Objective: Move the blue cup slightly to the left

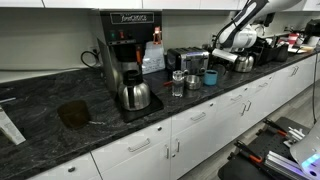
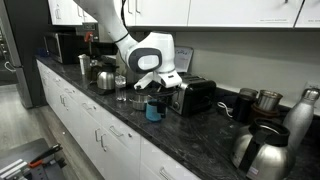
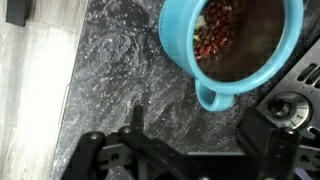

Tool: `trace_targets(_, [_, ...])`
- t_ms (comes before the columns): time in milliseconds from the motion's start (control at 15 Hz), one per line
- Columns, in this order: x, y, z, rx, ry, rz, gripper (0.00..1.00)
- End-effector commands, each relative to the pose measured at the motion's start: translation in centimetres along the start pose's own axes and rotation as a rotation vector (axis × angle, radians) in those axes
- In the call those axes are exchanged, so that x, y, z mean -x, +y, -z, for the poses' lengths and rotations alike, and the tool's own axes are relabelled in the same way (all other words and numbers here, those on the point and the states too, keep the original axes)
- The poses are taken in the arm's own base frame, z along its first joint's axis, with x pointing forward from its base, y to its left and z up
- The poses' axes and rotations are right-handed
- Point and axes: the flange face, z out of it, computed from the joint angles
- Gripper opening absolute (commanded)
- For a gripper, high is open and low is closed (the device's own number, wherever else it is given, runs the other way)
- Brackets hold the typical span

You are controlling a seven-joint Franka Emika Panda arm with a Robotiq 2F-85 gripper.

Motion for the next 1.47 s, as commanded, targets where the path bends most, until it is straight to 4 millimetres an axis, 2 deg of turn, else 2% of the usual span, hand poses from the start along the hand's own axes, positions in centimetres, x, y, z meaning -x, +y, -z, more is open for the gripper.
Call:
trace_targets(0, [0.4, -0.5, -0.6, 0.007, 0.017, -0.089, 1.00])
trace_targets(400, [0.2, -1.7, -0.1, -0.010, 0.016, -0.132, 1.00])
trace_targets(1067, [0.4, -1.6, -1.3, 0.005, 0.003, -0.124, 0.99])
trace_targets(1267, [0.8, -1.8, -1.3, -0.001, -0.023, -0.126, 0.82])
trace_targets(1333, [0.9, -1.9, -1.3, -0.006, -0.032, -0.127, 0.67])
trace_targets(1400, [1.1, -1.9, -1.3, -0.014, -0.038, -0.131, 0.56])
